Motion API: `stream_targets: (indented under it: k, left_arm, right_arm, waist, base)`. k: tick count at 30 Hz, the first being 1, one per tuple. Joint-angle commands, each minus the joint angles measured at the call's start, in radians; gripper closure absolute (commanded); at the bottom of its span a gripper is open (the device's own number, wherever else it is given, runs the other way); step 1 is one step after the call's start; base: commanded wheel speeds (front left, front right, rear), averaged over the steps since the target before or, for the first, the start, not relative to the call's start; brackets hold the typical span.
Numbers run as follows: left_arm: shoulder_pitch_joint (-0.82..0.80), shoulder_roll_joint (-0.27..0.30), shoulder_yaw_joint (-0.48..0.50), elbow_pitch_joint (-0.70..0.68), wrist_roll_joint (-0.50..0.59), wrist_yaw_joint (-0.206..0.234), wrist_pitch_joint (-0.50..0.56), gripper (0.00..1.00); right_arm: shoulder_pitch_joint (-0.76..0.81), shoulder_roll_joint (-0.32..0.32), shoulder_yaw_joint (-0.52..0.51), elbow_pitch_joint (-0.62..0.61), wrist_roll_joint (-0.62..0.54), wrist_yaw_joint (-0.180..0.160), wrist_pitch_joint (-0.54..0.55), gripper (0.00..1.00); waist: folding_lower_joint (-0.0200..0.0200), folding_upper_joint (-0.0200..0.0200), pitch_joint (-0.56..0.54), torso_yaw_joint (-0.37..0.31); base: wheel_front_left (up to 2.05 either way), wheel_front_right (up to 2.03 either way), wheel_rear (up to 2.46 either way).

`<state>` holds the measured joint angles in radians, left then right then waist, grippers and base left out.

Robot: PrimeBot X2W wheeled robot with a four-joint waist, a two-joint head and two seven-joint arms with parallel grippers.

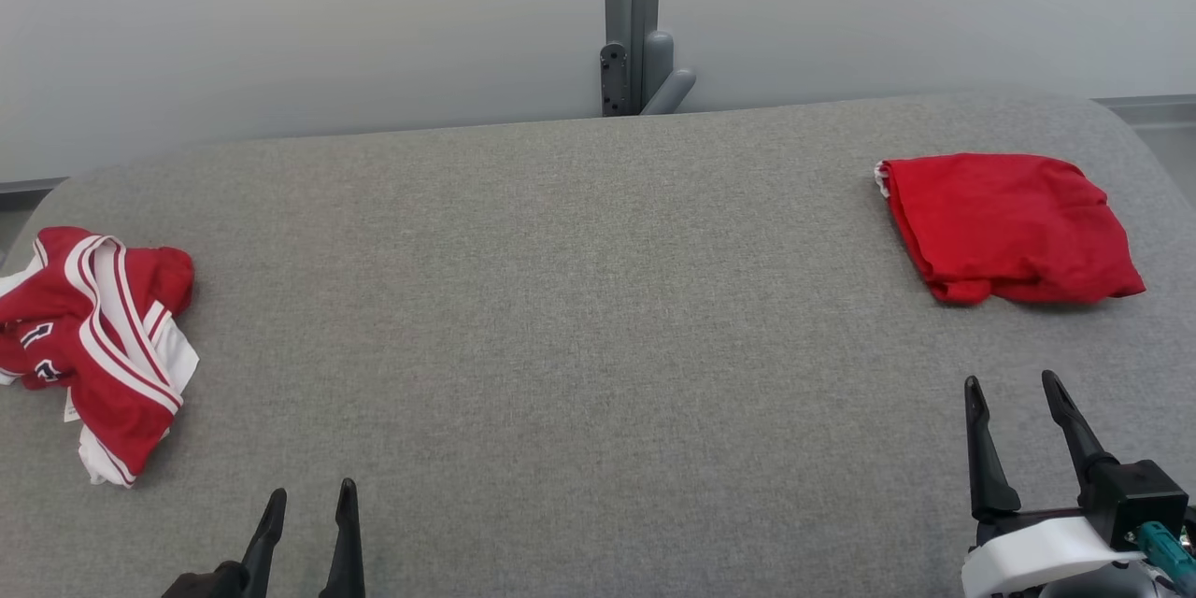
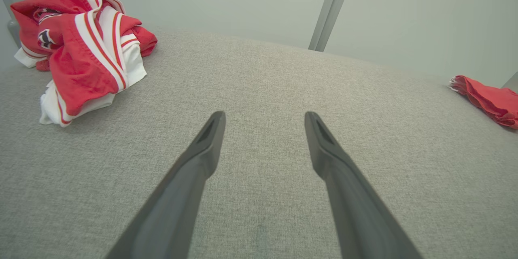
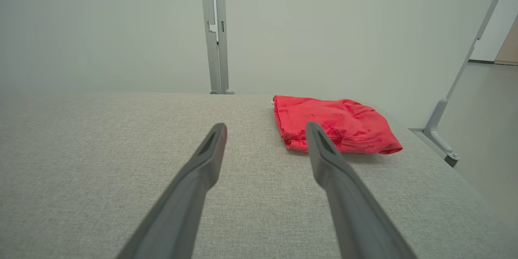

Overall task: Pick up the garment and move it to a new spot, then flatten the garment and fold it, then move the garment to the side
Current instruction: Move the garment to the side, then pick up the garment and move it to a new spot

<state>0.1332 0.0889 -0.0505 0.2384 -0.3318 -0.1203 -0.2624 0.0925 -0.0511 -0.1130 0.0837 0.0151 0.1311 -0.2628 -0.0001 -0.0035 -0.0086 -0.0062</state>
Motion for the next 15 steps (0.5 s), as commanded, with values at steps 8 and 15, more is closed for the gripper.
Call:
stream_targets:
  k: [8, 15]
  left_arm:
    - [-0.019, -0.009, 0.006, 0.007, 0.018, -0.009, -0.002, 0.00]
    - [-0.003, -0.014, 0.020, 0.003, 0.026, -0.010, -0.002, 0.00]
  right_arm:
    - [0.015, 0.000, 0.005, 0.006, 0.014, -0.001, -0.004, 0.00]
    - [0.024, 0.000, 0.050, 0.011, 0.027, -0.001, -0.004, 0.00]
  waist:
    - [0.0001, 0.0035, -0.005, 0.030]
    - [0.0001, 0.0035, -0.030, 0.127]
  base:
    - [0.00, 0.00, 0.00]
    - [0.00, 0.00, 0.00]
